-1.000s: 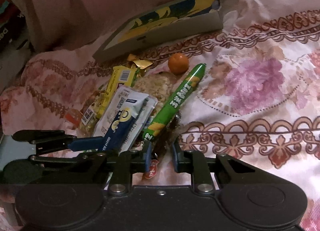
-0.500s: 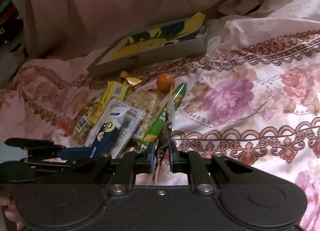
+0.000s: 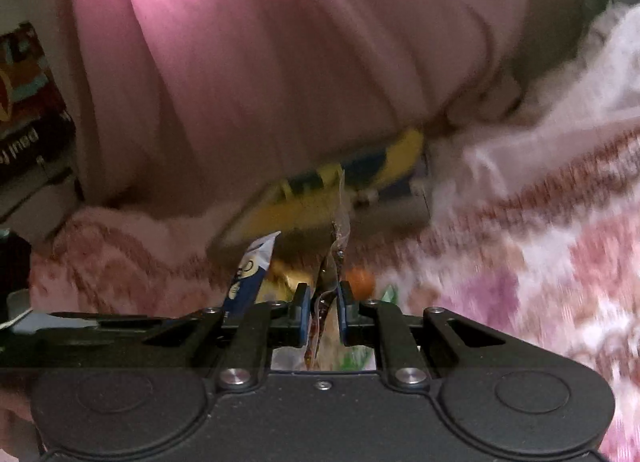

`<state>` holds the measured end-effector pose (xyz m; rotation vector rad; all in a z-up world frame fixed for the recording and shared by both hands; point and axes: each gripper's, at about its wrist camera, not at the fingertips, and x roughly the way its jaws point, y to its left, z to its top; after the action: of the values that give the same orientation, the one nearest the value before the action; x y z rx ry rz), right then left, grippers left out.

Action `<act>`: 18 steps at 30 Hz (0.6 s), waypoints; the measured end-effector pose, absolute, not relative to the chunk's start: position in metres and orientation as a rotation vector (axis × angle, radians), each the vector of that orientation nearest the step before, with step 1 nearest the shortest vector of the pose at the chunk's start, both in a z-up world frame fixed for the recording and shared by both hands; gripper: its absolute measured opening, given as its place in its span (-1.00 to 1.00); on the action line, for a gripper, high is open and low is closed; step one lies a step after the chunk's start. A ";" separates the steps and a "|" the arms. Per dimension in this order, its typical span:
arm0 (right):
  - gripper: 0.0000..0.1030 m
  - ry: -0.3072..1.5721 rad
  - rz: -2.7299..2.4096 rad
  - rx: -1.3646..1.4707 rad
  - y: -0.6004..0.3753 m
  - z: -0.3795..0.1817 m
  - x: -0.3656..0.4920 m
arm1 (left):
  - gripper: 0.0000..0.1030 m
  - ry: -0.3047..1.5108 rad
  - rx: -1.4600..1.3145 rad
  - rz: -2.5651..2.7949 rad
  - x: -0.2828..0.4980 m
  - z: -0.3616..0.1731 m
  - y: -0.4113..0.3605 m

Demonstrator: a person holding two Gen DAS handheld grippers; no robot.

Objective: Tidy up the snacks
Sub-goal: 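Carry the blue stick pack and brown snack over the printed box with both tools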

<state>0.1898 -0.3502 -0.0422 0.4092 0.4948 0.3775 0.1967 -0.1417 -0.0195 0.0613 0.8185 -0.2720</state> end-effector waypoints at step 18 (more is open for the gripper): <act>-0.71 0.249 0.262 0.568 -0.364 -0.059 0.366 | -0.38 0.537 -0.055 -0.099 0.377 0.008 -0.128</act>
<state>0.3655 -0.3636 -0.0588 0.5678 0.2485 0.2616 0.3773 -0.1282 0.0080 -0.0548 0.5370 -0.0991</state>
